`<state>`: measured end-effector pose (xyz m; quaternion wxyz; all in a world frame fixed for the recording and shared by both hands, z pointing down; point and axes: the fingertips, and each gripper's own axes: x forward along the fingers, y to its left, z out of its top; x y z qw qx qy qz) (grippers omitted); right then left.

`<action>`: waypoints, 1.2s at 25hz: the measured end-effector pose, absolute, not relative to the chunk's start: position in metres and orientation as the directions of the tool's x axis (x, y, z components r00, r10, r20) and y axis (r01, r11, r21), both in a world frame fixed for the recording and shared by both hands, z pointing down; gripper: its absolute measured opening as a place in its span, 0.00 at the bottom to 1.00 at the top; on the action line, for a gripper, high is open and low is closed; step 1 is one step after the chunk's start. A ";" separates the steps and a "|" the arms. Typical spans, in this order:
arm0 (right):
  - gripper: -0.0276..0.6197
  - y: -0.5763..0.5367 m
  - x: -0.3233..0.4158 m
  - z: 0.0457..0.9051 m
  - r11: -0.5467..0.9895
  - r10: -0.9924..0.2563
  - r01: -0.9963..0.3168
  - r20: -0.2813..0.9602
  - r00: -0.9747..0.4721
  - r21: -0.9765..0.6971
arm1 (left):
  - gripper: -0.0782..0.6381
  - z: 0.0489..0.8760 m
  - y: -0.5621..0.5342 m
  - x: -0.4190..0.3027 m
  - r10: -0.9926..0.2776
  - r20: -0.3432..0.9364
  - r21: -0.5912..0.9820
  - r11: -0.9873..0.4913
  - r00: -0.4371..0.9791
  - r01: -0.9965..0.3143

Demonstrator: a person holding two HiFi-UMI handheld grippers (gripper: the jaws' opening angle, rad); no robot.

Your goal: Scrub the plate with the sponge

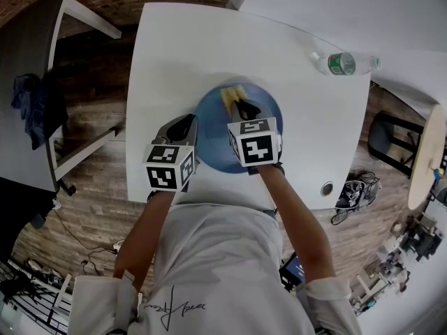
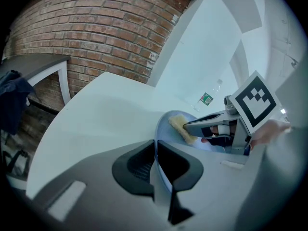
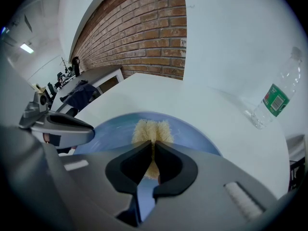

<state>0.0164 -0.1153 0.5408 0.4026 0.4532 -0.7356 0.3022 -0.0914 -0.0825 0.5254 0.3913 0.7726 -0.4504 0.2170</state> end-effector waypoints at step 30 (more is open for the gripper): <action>0.09 -0.102 -0.019 0.537 0.524 -0.387 -0.849 0.871 -0.303 -0.063 | 0.16 0.524 -0.084 -0.092 -0.540 0.675 0.436 -0.257 0.502 -0.863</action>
